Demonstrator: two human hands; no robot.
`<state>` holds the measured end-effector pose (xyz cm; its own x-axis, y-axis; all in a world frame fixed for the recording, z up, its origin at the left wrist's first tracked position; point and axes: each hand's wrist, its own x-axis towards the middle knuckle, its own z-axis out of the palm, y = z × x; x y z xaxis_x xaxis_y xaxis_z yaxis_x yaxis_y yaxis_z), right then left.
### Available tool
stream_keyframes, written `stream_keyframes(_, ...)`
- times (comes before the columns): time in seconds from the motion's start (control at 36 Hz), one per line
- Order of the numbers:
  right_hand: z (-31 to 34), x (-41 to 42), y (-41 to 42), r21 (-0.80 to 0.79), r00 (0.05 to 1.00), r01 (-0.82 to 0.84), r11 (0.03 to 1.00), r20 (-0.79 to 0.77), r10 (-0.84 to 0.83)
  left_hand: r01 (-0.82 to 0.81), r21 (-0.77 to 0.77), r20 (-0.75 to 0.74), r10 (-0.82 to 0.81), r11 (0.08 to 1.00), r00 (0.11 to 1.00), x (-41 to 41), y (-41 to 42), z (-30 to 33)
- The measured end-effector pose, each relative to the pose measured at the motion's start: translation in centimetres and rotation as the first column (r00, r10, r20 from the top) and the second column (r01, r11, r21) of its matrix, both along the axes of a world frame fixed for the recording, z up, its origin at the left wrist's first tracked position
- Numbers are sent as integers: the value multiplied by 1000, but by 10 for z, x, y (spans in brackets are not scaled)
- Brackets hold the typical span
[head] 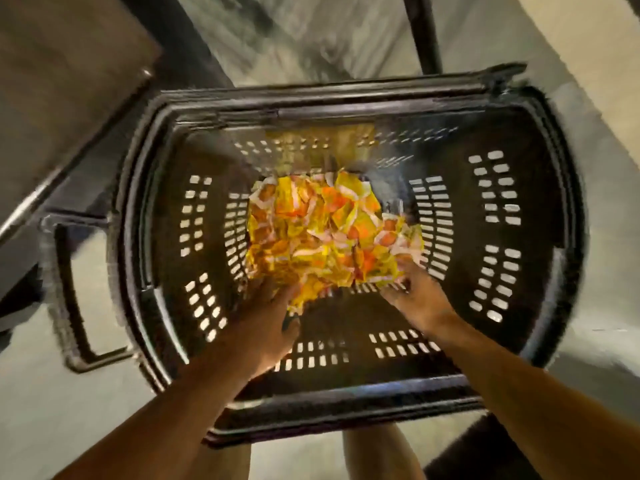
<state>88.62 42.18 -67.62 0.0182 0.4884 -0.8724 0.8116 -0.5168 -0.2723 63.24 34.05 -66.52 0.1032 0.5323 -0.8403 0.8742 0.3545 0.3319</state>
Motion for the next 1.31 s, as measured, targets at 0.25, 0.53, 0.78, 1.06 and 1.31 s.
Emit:
stream_keyframes(0.25, -124, 27, 41, 93, 838, -524, 847, 233, 493, -31, 73, -21, 33, 997, 999, 11, 9, -81)
stream_keyframes(0.53, -143, 24, 38, 59, 823, -536, 842, 260, 505, -125, 199, 91, 108, 972, 990, 12, 12, -101)
stream_keyframes(0.78, -130, 25, 29, -99, 638, -710, 697, 329, 697, -71, 134, 62, 63, 988, 996, 12, 17, -99)
stream_keyframes(1.06, -123, 29, 28, -57, 883, -434, 899, 172, 437, -84, 181, 83, 70, 980, 994, 11, 14, -102)
stream_keyframes(1.31, -37, 28, 23, 26, 998, -66, 997, -20, 66, -245, -20, 80, 245, 969, 966, 5, 10, -47)
